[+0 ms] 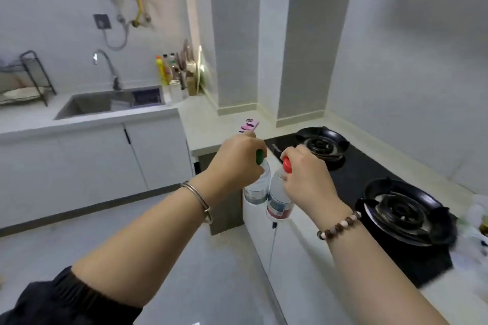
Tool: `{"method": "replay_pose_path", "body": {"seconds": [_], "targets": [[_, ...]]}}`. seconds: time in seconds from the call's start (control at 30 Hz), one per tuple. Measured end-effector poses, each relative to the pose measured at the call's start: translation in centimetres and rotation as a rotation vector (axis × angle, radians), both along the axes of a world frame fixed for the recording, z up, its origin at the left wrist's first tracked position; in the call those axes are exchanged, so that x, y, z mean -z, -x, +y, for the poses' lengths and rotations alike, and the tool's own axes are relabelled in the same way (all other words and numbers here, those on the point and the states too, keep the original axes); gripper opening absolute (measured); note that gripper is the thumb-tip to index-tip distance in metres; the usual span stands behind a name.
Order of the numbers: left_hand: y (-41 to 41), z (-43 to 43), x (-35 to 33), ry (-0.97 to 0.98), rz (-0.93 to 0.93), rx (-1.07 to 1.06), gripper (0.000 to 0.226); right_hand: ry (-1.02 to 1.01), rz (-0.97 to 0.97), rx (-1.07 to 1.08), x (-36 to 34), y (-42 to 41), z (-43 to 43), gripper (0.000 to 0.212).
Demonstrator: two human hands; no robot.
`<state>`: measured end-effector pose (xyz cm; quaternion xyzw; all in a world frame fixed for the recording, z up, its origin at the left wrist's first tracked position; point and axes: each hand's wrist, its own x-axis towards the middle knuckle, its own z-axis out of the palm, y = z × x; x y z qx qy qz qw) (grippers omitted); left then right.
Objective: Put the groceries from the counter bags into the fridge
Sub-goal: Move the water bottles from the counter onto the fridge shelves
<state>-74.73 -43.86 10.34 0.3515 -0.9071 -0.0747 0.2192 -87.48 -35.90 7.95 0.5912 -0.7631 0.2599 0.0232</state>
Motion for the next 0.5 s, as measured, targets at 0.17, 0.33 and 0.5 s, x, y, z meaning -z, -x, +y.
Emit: {"method": "replay_pose_path", "body": {"seconds": [0.17,0.33,0.5], "targets": [[-11.0,-1.1,2.2,-0.065,-0.010,-0.272,0.021,-0.078,-0.002,-0.288,2.0,-9.7,-5.0,0.028],[-20.0,-0.1,3.8,-0.081,-0.023,-0.554,0.018,-0.146,0.089,-0.619,3.6,-18.1,-8.3,0.015],[-27.5,2.8,4.3,-0.116,-0.018,-0.843,0.017,-0.152,0.295,-0.914,4.2,-26.0,-10.0,0.020]]}}
